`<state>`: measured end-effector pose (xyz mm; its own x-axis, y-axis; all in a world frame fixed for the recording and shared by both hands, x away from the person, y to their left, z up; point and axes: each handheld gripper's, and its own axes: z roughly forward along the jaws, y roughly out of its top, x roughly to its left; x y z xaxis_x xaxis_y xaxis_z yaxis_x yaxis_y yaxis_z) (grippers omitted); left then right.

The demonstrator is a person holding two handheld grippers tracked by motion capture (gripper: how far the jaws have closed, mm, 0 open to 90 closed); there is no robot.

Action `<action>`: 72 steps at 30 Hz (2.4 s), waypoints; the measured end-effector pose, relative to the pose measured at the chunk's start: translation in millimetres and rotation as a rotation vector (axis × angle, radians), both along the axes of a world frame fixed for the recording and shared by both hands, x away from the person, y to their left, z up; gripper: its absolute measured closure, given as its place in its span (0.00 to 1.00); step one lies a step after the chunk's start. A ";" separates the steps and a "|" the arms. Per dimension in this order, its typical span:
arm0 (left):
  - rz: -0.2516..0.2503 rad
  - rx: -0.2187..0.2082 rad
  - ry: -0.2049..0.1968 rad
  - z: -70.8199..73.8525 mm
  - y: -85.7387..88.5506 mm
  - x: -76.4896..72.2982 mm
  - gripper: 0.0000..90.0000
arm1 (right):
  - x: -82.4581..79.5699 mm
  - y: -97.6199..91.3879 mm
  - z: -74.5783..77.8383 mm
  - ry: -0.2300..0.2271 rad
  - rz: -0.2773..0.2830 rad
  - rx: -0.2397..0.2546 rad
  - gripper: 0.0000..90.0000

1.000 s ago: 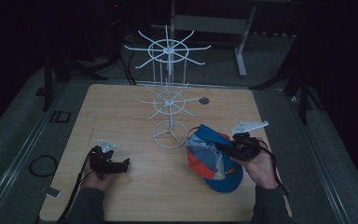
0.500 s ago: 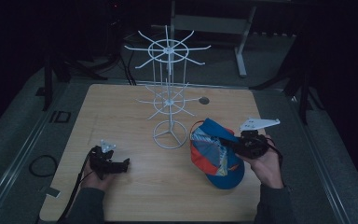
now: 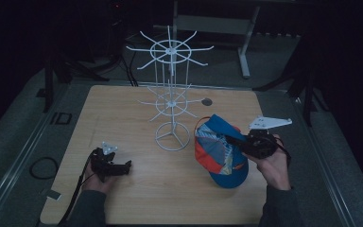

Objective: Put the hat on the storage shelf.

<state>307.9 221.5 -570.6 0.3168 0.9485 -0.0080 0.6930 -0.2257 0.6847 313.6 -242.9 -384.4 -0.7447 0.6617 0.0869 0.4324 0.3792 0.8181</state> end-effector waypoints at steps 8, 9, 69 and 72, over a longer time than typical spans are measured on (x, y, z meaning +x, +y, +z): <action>0.001 -0.001 -0.003 -0.3 -0.1 0.1 0.00 | -2.5 -5.6 3.3 -0.001 0.003 0.023 0.97; 0.001 -0.001 -0.003 -0.3 -0.1 0.1 0.00 | -2.8 -6.5 3.8 0.001 0.002 0.028 0.97; 0.001 -0.002 -0.001 -0.1 -0.1 0.1 0.00 | 6.6 -14.0 56.8 -0.057 0.024 0.120 0.97; 0.002 -0.002 -0.002 -0.2 -0.2 0.1 0.00 | 7.9 -13.6 58.7 -0.056 0.025 0.124 0.97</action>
